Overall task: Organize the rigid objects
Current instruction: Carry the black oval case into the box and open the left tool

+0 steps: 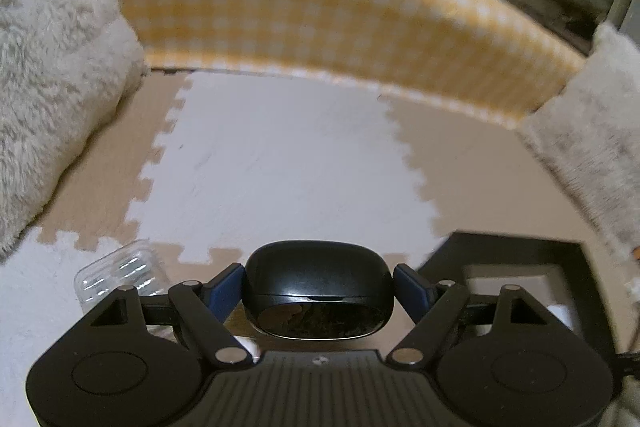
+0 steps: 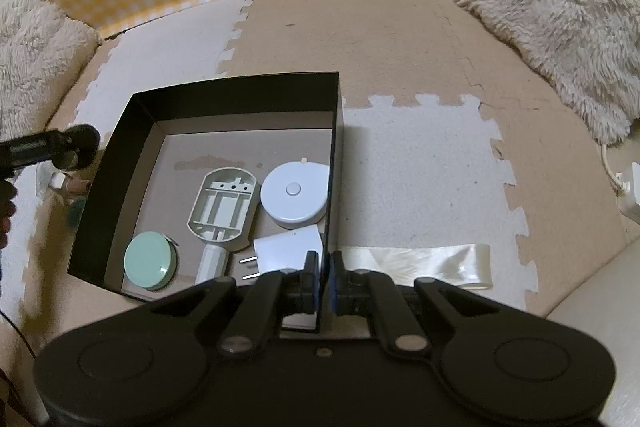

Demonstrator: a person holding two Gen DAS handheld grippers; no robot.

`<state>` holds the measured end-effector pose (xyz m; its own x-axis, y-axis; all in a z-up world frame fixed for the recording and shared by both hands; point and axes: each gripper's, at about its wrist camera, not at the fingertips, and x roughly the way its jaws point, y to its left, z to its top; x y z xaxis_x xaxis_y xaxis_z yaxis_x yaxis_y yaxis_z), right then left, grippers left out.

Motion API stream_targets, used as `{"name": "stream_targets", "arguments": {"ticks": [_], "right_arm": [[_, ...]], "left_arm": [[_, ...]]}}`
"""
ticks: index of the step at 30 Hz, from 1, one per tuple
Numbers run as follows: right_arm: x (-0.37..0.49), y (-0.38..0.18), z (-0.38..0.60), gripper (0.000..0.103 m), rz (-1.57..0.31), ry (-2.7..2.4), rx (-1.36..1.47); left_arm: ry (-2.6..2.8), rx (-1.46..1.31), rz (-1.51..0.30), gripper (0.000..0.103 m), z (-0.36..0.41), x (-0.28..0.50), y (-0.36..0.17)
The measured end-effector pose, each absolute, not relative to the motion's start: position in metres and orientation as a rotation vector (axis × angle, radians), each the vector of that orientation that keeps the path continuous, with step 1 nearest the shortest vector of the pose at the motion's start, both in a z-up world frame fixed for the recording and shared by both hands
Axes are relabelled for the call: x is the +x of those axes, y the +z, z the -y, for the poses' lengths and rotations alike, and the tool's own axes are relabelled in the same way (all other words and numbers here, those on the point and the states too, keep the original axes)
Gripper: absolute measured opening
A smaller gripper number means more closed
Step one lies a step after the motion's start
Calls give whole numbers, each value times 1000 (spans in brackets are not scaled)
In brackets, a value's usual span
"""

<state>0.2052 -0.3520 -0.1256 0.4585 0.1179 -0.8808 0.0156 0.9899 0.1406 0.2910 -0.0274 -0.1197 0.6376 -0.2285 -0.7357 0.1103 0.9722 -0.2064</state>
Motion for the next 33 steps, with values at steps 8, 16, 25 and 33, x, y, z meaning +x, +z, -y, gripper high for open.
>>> {"name": "stream_targets", "arguments": {"ticks": [8, 16, 25, 33], "right_arm": [[200, -121, 356, 5, -1082, 81, 147], [199, -120, 357, 5, -1078, 87, 150], [199, -121, 359, 5, -1075, 92, 168], [199, -121, 360, 5, -1072, 101, 175]], "left_arm": [[-327, -190, -836, 81, 69, 263, -86], [-431, -235, -863, 81, 122, 257, -78], [-448, -296, -913, 81, 184, 280, -113], [-440, -420, -938, 81, 203, 301, -153]]}}
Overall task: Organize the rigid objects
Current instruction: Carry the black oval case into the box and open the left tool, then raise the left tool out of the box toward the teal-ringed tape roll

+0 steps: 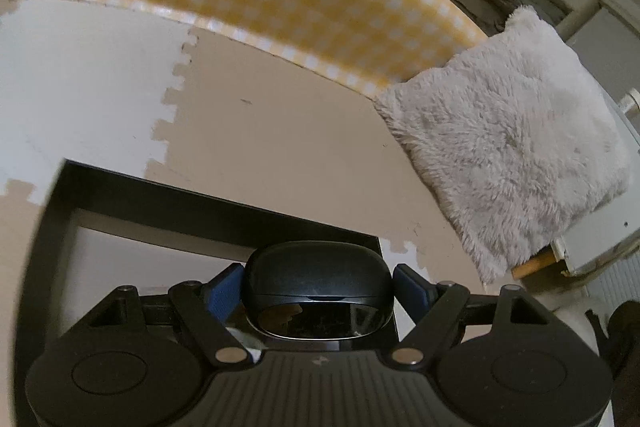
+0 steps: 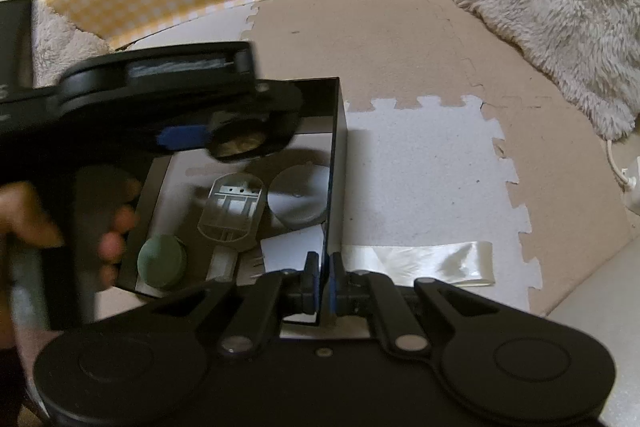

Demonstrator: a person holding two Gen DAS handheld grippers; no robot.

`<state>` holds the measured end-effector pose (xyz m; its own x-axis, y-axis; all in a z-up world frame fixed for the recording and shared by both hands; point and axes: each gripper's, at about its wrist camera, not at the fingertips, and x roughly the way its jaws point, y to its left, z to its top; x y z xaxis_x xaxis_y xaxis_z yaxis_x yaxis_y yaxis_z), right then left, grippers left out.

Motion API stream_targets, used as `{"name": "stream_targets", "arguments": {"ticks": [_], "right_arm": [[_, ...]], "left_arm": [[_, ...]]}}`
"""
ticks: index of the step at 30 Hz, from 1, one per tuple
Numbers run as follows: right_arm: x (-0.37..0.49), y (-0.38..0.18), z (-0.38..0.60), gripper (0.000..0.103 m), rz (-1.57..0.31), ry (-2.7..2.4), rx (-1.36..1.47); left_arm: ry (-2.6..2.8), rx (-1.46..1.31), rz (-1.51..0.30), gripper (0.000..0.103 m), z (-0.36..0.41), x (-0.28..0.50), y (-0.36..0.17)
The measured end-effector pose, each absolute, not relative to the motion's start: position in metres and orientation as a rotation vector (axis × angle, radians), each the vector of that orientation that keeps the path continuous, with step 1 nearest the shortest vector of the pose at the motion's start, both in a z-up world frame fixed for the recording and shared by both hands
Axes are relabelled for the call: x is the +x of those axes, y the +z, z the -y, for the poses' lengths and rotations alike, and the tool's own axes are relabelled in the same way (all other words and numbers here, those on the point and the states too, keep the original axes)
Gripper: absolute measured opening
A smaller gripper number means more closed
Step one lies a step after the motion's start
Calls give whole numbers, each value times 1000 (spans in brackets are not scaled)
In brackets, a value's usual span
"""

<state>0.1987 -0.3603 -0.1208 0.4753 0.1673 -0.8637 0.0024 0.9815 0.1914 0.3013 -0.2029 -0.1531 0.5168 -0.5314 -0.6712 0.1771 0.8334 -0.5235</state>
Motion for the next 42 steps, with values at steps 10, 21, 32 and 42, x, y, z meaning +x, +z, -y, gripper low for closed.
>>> {"name": "stream_targets", "arguments": {"ticks": [10, 21, 32, 42], "right_arm": [[199, -123, 362, 6, -1071, 106, 179], [199, -123, 361, 6, -1072, 105, 178], [198, -123, 361, 6, -1070, 102, 179], [198, -123, 362, 6, -1070, 99, 185]], "left_arm": [[-418, -399, -977, 88, 204, 310, -166], [-448, -299, -992, 88, 194, 297, -150], [-492, -175, -978, 97, 187, 269, -119], [-507, -99, -951, 102, 174, 242, -91]]}}
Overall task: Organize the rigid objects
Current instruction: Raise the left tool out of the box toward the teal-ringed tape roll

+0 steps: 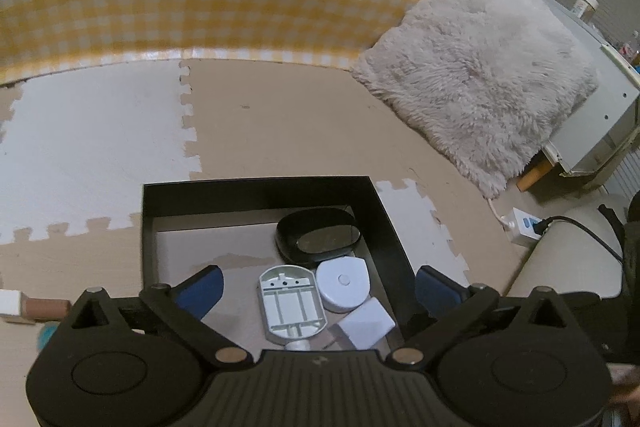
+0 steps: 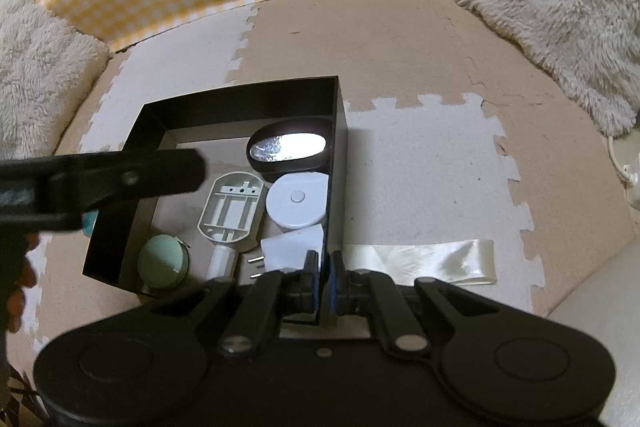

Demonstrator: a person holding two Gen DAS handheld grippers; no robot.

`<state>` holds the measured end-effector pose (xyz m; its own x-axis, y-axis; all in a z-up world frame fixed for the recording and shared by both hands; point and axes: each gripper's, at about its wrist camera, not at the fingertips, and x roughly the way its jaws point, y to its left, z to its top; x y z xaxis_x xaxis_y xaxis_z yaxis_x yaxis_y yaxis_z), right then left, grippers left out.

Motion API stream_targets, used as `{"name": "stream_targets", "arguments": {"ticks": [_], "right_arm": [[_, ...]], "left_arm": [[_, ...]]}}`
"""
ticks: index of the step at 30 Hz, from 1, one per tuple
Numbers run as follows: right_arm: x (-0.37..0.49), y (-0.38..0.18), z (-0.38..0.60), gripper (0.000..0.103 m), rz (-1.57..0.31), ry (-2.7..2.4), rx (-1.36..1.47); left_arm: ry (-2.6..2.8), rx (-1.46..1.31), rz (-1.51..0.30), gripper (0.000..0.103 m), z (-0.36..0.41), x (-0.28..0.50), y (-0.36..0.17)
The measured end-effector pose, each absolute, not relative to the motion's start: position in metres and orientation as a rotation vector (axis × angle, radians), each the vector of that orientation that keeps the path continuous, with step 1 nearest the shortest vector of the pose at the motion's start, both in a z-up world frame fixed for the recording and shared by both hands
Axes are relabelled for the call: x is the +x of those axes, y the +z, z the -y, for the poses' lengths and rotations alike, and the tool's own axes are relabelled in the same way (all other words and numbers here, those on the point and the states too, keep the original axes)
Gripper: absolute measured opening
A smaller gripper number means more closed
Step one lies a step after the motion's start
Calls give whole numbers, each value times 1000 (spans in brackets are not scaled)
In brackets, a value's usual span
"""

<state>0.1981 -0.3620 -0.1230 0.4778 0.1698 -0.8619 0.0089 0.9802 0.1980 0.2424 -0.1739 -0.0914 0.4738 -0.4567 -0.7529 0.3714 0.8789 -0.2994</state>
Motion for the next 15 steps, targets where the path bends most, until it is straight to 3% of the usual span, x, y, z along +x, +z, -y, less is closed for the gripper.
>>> {"name": "stream_targets", "arguments": {"ticks": [15], "right_arm": [[198, -122, 358, 6, -1069, 93, 157]], "left_arm": [[-488, -97, -909, 103, 133, 210, -67]]}}
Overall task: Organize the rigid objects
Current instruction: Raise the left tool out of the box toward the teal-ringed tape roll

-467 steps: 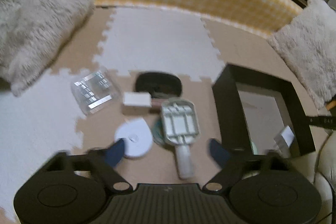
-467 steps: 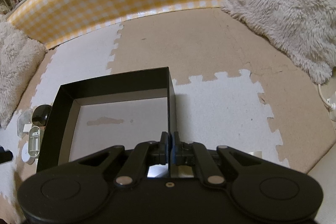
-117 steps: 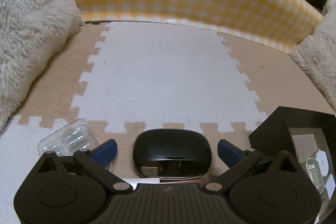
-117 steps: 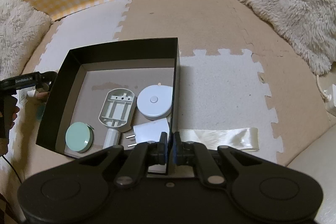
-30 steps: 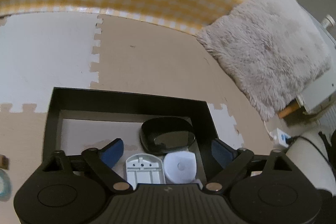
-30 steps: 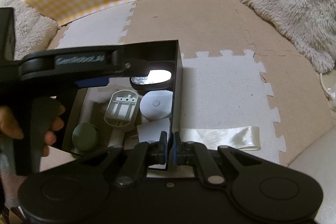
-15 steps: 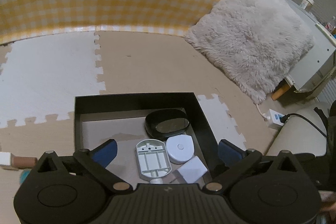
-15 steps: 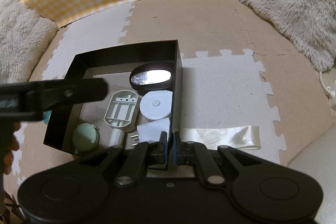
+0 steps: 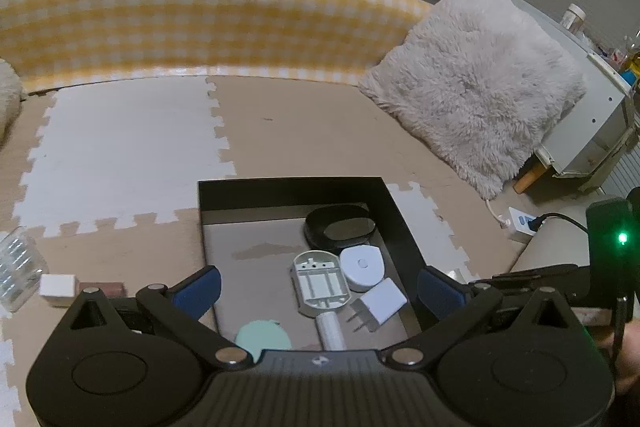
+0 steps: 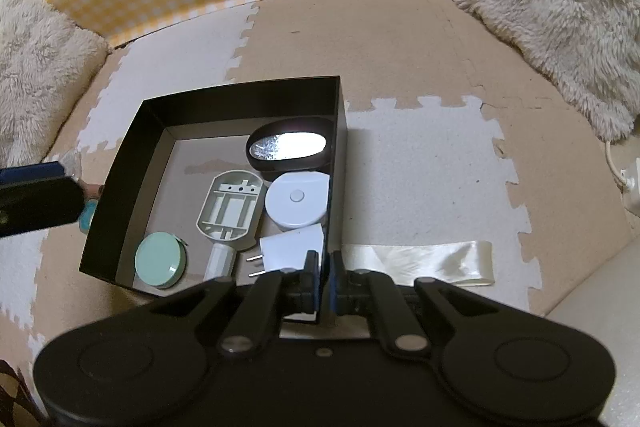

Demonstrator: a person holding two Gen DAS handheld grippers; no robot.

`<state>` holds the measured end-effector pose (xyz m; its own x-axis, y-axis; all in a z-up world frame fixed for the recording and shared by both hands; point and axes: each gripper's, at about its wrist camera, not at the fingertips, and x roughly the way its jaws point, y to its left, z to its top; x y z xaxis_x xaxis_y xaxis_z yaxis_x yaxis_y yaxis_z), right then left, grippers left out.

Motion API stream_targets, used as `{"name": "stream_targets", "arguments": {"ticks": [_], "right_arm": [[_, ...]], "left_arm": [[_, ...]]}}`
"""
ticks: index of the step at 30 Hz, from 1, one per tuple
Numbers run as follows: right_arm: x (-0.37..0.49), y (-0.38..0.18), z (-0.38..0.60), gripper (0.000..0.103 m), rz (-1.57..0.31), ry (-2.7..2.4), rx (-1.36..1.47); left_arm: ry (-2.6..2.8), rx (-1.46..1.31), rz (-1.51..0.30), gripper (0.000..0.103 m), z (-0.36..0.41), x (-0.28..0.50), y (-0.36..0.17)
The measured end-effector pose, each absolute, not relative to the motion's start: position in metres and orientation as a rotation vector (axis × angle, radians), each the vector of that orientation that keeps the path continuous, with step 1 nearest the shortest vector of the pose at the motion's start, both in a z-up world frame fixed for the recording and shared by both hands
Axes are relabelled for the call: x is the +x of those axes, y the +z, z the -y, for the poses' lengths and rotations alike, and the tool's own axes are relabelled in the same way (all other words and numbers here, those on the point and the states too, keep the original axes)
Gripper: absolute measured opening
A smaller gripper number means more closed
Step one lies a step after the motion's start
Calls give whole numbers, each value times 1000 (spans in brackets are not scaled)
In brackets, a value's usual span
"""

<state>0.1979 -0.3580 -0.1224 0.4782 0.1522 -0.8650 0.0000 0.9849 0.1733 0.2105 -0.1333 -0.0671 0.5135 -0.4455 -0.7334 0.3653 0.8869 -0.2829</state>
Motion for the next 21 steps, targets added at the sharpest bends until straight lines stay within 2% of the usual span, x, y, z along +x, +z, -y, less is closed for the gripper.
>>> {"name": "stream_targets", "arguments": {"ticks": [10, 21], "right_arm": [[197, -123, 357, 5, -1069, 92, 148], [197, -122, 356, 5, -1070, 91, 141]], "left_arm": [[-442, -114, -909, 103, 90, 193, -67], [-390, 27, -877, 103, 60, 171, -77]]}}
